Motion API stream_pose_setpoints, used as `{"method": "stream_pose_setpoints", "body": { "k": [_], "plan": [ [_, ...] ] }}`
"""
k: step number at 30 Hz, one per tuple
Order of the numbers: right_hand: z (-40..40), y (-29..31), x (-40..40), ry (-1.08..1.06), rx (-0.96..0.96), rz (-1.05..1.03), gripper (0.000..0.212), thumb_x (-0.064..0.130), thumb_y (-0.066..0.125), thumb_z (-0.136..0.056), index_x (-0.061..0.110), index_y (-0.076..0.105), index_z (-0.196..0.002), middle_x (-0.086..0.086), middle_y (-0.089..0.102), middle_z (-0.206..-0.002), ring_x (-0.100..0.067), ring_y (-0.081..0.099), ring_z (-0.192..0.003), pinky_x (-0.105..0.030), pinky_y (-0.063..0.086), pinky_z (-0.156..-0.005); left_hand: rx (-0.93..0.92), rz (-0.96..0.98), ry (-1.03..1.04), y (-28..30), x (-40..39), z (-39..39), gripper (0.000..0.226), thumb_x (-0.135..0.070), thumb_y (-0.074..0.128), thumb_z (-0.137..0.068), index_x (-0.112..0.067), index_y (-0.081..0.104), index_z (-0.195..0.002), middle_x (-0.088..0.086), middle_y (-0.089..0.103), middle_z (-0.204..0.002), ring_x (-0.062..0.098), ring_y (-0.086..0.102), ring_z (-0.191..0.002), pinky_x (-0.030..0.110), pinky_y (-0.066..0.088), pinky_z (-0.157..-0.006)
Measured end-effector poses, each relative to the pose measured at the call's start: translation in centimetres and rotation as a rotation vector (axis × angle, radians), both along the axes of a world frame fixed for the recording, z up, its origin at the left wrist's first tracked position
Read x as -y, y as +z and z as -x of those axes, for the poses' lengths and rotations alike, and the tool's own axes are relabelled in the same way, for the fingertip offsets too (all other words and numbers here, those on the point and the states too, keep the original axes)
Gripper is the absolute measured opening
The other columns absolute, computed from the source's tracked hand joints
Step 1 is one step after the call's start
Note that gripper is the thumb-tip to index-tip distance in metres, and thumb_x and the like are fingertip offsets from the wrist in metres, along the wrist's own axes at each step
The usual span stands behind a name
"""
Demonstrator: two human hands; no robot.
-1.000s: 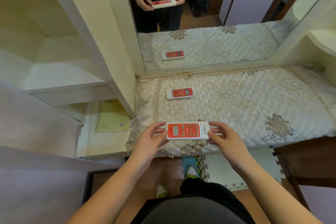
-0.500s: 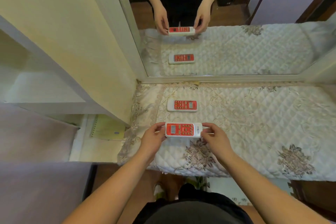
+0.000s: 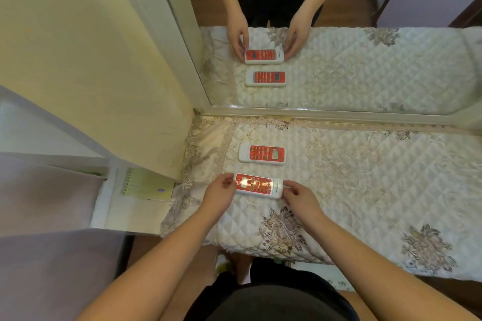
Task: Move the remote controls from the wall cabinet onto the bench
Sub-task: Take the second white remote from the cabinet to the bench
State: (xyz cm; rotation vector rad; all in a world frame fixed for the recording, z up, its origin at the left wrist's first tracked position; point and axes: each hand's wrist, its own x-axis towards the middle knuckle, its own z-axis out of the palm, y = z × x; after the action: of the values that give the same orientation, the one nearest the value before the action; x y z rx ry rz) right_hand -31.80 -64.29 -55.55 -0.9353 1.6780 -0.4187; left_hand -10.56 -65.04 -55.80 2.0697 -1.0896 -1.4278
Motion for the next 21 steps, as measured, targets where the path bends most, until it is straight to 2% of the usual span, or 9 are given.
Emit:
{"method": "stream_pose_setpoints", "body": {
  "k": [4,6,8,11,14,16,19,21],
  "plan": [
    [-0.1,-0.3,0.0,0.012,-0.009,-0.026,0.03,0.015,0.048,-0.095,0.018,0.063,-0.12,-0.006,0.07,-0.105,-0.018,0.063,-0.088,-0.026,0.042,-0.065,0.017,-0.001,-0.011,0.1,-0.1,0.0,0.026,-0.03,0.056,-0.092,-0.02,0.068,-0.112,-0.001,0.07,-0.107,0.019,0.064,-0.099,0.043,0.05,-0.094],
    [-0.3,-0.3,-0.1,0.017,-0.004,-0.032,0.029,0.015,0.048,-0.095,0.017,0.062,-0.121,-0.006,0.069,-0.107,-0.019,0.062,-0.089,-0.026,0.041,-0.064,0.032,0.01,-0.033,0.4,-0.2,0.0,0.024,-0.026,0.054,-0.094,-0.019,0.068,-0.112,-0.002,0.07,-0.107,0.016,0.064,-0.099,0.037,0.051,-0.092],
    [-0.3,-0.1,-0.2,0.022,-0.002,-0.038,0.029,0.015,0.047,-0.096,0.017,0.061,-0.122,-0.006,0.068,-0.11,-0.02,0.063,-0.096,-0.027,0.043,-0.07,0.053,0.026,-0.067,0.6,-0.5,0.0,0.023,-0.022,0.052,-0.095,-0.018,0.07,-0.109,-0.004,0.07,-0.102,0.012,0.063,-0.094,0.026,0.049,-0.082],
    [-0.4,0.1,-0.5,0.017,-0.018,-0.039,0.031,0.014,0.047,-0.095,0.016,0.059,-0.123,-0.005,0.066,-0.116,-0.02,0.062,-0.101,-0.03,0.046,-0.078,0.056,0.05,-0.092,0.8,-1.0,0.1,0.025,-0.016,0.052,-0.094,-0.017,0.072,-0.107,-0.006,0.07,-0.097,0.009,0.061,-0.089,0.019,0.045,-0.074],
    [-0.7,0.2,-1.2,0.04,-0.045,-0.049,0.033,0.01,0.047,-0.093,0.014,0.058,-0.125,-0.004,0.064,-0.117,-0.016,0.06,-0.091,-0.025,0.045,-0.069,0.033,0.034,-0.081,0.9,-1.8,0.2,0.026,-0.015,0.051,-0.095,-0.016,0.069,-0.113,-0.006,0.067,-0.102,0.008,0.059,-0.092,0.021,0.043,-0.077],
    [-0.8,0.1,-1.8,0.062,-0.054,-0.051,0.035,0.009,0.046,-0.093,0.016,0.056,-0.125,-0.004,0.064,-0.117,-0.014,0.058,-0.089,-0.022,0.043,-0.066,0.015,0.028,-0.071,1.0,-2.3,0.2,0.026,-0.014,0.051,-0.094,-0.019,0.068,-0.113,-0.011,0.065,-0.099,0.0,0.057,-0.088,0.015,0.042,-0.075],
    [-0.6,0.2,-2.3,0.072,-0.072,-0.057,0.037,0.011,0.046,-0.093,0.016,0.054,-0.128,-0.004,0.062,-0.121,-0.015,0.056,-0.098,-0.028,0.042,-0.078,-0.017,0.02,-0.038,0.9,-2.9,0.0,0.026,-0.01,0.052,-0.093,-0.021,0.067,-0.111,-0.015,0.063,-0.095,-0.001,0.056,-0.089,0.014,0.041,-0.076],
    [-0.4,0.2,-2.4,0.078,-0.08,-0.063,0.038,0.013,0.046,-0.093,0.016,0.053,-0.13,-0.003,0.061,-0.123,-0.015,0.056,-0.099,-0.029,0.041,-0.08,-0.032,0.016,-0.048,1.0,-3.2,-0.1,0.026,-0.009,0.053,-0.092,-0.023,0.068,-0.108,-0.018,0.063,-0.093,-0.004,0.057,-0.088,0.007,0.04,-0.075]
  ]
}}
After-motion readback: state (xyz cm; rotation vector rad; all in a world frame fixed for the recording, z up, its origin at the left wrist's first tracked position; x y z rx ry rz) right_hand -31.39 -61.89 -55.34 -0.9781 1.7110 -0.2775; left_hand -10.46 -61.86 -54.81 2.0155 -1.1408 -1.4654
